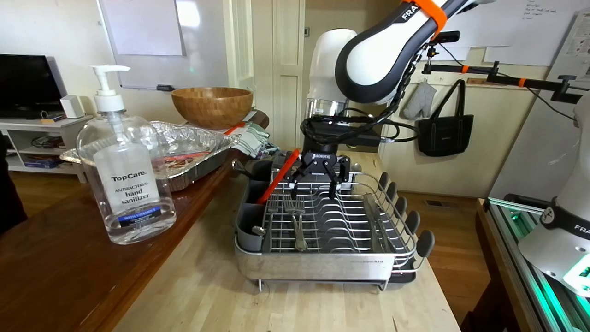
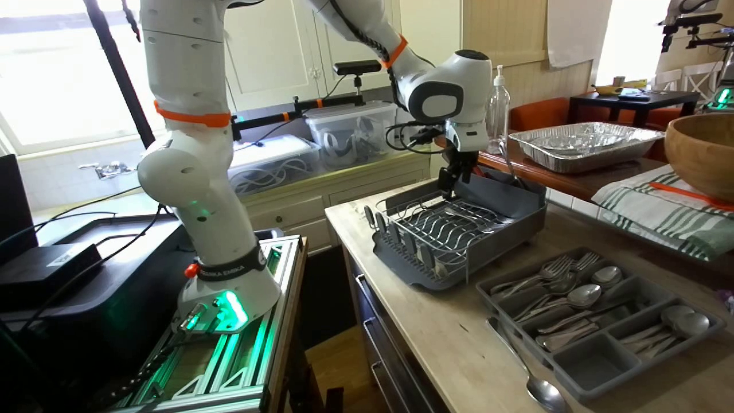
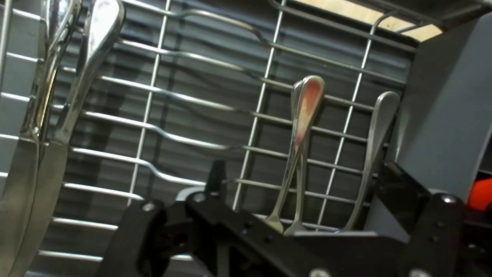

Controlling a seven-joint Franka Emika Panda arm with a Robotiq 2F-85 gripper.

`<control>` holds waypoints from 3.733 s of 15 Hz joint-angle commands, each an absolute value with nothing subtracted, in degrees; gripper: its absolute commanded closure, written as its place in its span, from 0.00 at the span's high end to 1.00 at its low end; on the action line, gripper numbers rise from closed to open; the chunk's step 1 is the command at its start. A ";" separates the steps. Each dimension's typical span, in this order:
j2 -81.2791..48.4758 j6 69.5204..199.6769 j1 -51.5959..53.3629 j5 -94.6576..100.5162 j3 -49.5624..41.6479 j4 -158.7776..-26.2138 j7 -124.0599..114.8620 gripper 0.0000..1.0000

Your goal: Put the forks in the gray tray

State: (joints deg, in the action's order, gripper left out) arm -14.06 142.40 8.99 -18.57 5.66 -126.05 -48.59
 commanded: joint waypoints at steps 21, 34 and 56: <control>-27.34 147.20 9.76 -14.89 0.89 -117.50 -53.24 0.85; -30.84 146.65 11.46 -15.16 0.95 -112.59 -53.28 0.00; -22.39 142.58 12.50 -16.14 2.94 -121.80 -60.51 0.99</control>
State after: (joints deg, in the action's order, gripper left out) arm -24.65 142.96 10.79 -16.85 4.73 -118.25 -55.07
